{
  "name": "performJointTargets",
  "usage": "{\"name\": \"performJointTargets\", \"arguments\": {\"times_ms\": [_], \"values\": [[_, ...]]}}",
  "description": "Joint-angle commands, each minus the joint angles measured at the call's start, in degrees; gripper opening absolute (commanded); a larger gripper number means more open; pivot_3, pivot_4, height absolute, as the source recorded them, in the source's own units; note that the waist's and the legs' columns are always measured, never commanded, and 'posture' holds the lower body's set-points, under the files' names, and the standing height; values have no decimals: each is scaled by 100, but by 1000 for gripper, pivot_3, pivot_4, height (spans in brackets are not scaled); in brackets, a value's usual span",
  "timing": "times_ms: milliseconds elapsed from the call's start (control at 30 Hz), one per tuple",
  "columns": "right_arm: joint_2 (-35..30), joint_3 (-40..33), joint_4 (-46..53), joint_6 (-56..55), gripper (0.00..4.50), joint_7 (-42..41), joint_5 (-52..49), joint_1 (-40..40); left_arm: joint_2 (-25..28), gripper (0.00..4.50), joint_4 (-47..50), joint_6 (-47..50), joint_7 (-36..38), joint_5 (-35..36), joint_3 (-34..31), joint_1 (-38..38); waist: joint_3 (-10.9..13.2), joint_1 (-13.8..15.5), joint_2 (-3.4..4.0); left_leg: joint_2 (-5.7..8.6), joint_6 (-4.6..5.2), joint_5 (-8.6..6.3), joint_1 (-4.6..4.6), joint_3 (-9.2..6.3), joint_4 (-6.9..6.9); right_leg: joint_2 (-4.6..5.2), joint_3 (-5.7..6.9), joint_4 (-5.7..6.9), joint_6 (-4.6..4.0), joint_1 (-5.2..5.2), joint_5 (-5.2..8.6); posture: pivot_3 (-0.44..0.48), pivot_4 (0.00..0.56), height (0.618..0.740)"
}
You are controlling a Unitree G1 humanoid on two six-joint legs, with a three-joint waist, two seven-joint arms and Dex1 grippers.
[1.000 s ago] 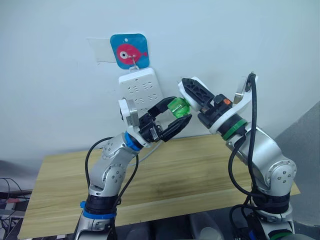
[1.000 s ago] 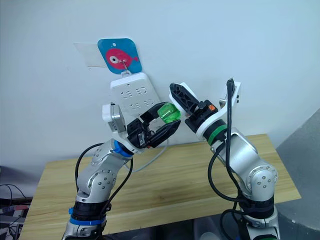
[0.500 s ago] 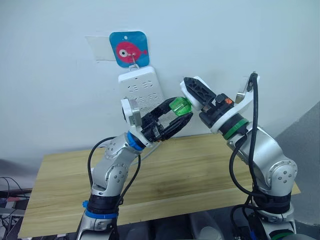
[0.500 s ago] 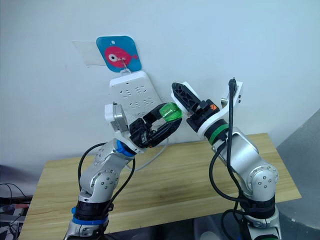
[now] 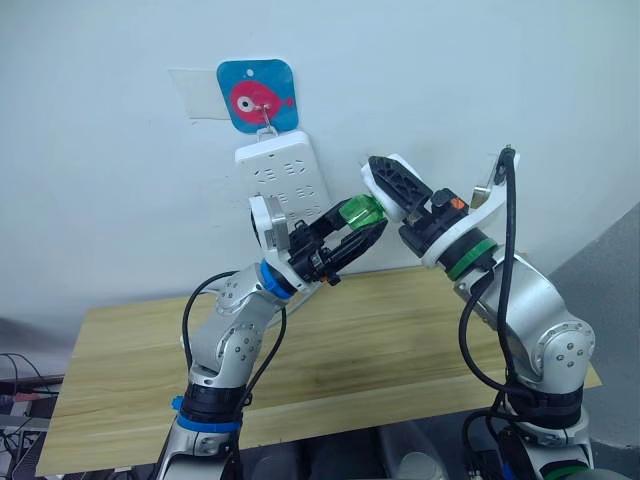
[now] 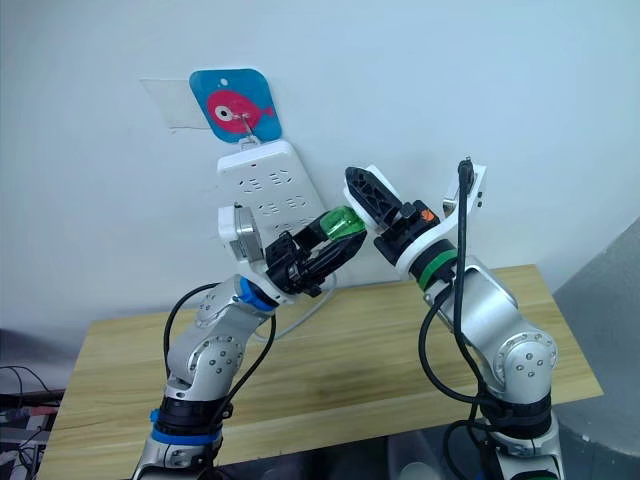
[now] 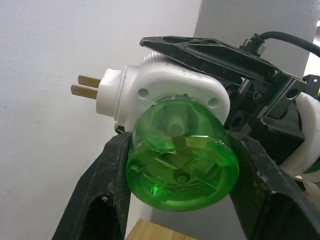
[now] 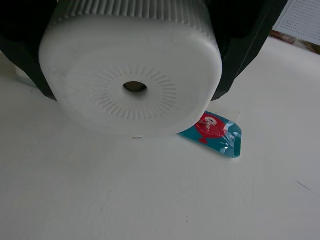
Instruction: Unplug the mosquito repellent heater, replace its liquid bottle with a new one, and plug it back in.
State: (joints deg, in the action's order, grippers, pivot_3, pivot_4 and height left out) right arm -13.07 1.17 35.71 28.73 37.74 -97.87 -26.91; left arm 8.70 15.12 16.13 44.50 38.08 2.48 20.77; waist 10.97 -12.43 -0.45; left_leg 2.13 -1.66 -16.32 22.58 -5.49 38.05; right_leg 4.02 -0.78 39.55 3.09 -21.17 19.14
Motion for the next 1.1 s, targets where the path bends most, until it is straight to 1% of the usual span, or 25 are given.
{"name": "performJointTargets", "arguments": {"times_ms": [33, 533, 600, 667, 700, 1100], "values": [[29, -6, 296, -131, 3037, -30, -91, -111, -36, 2278, 36, -115, -17, -50, 22, 87, 1, 0, 0, 0, 0, 0, 0, 0, 0, 0, 0, 0, 0, 0, 0, -295, 209, 740], [-3, 6, 294, -133, 3037, -65, -98, -127, -54, 2278, -21, -208, 5, -99, 28, 129, 7, 1, 0, 0, 0, 0, 1, 0, 0, 0, 0, -2, 1, 0, 0, -296, 208, 740], [-23, -8, 315, -127, 3756, -126, -109, -122, -53, 2278, -16, -232, 13, -110, 38, 112, 9, 2, 1, 0, 0, 0, 1, 0, 0, 0, -1, -3, 1, 0, 0, -296, 208, 740], [-44, -13, 312, -136, 4308, -51, -110, -97, -51, 2278, -18, -259, 15, -111, 42, 105, 10, 2, 1, 0, 0, 0, 1, 0, -1, 0, -1, -3, 1, 0, 0, -296, 208, 740], [-50, -18, 296, -141, 4500, -25, -110, -82, -50, 2278, -21, -272, 17, -108, 41, 104, 12, 2, 1, 0, 0, 0, 1, -1, -1, 0, 0, -3, 1, 0, 0, -296, 208, 740], [-307, -102, 203, -79, 4500, -140, -139, 26, 75, 2278, 41, -222, 109, 70, -89, 78, 24, 11, 1, 0, 0, 0, 3, -1, -2, 0, 0, -7, 2, -1, -1, -292, 208, 740]]}}
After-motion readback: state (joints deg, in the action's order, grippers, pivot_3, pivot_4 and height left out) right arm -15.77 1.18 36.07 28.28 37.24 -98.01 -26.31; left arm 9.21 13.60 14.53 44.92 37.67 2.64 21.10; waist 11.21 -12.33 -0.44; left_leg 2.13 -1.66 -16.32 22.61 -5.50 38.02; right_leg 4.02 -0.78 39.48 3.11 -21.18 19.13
